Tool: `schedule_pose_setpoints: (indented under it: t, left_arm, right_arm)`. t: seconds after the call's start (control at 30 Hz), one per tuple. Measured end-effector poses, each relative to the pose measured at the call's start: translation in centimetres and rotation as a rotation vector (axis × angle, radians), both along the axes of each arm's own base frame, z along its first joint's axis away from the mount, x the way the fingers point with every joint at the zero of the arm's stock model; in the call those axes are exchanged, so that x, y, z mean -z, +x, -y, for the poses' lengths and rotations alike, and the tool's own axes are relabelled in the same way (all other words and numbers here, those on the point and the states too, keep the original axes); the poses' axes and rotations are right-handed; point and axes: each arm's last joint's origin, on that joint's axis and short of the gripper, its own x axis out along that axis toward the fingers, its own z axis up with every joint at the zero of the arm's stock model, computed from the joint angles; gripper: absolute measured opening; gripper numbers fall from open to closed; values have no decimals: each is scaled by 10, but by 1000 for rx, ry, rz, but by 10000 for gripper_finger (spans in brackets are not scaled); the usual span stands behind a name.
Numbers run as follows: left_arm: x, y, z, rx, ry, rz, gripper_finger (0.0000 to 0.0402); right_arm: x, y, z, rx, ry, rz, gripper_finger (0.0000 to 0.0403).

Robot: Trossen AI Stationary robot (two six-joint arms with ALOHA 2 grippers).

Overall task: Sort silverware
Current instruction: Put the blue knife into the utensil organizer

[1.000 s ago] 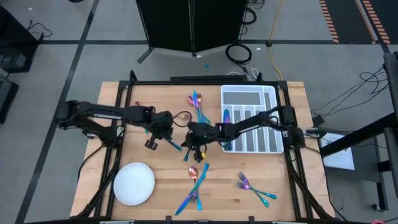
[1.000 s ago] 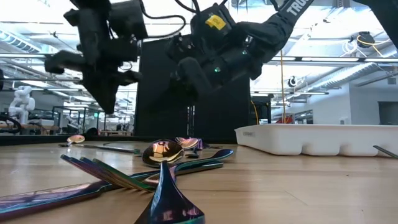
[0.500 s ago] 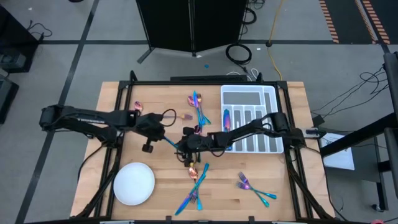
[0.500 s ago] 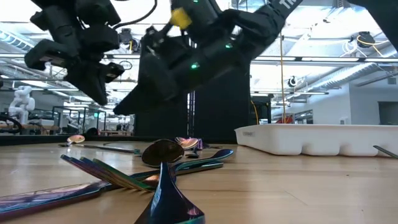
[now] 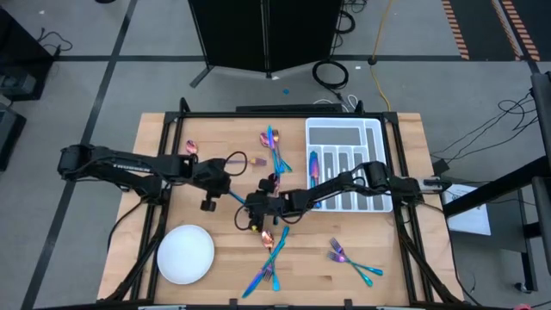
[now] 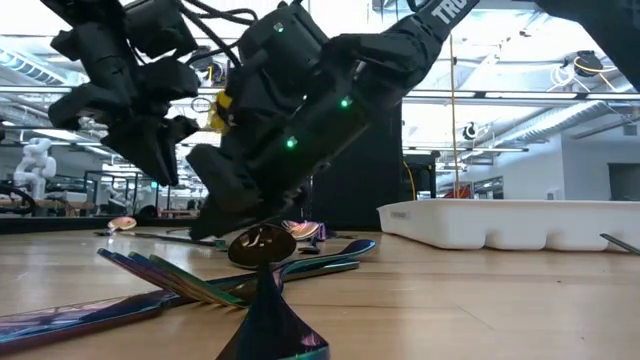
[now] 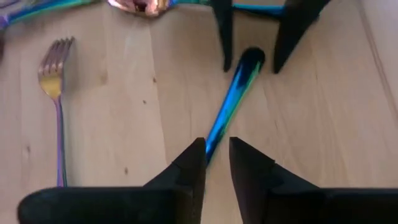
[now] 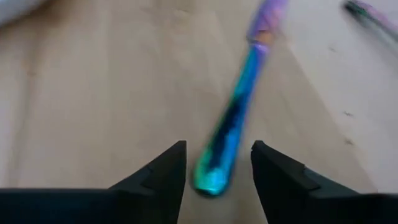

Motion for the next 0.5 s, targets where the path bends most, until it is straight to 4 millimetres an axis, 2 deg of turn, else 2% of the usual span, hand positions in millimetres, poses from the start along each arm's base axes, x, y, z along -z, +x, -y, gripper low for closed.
schedule_pose_setpoints:
  t: [0.2,0.5]
  left_arm:
    - [3,1,0,4,2,-16,79]
    - [13,6,0,6,2,-64,80]
  right_arm:
    - [4,-6,-3,92,-53,-54,132]
    - [4,-6,-3,44,1,-65,50]
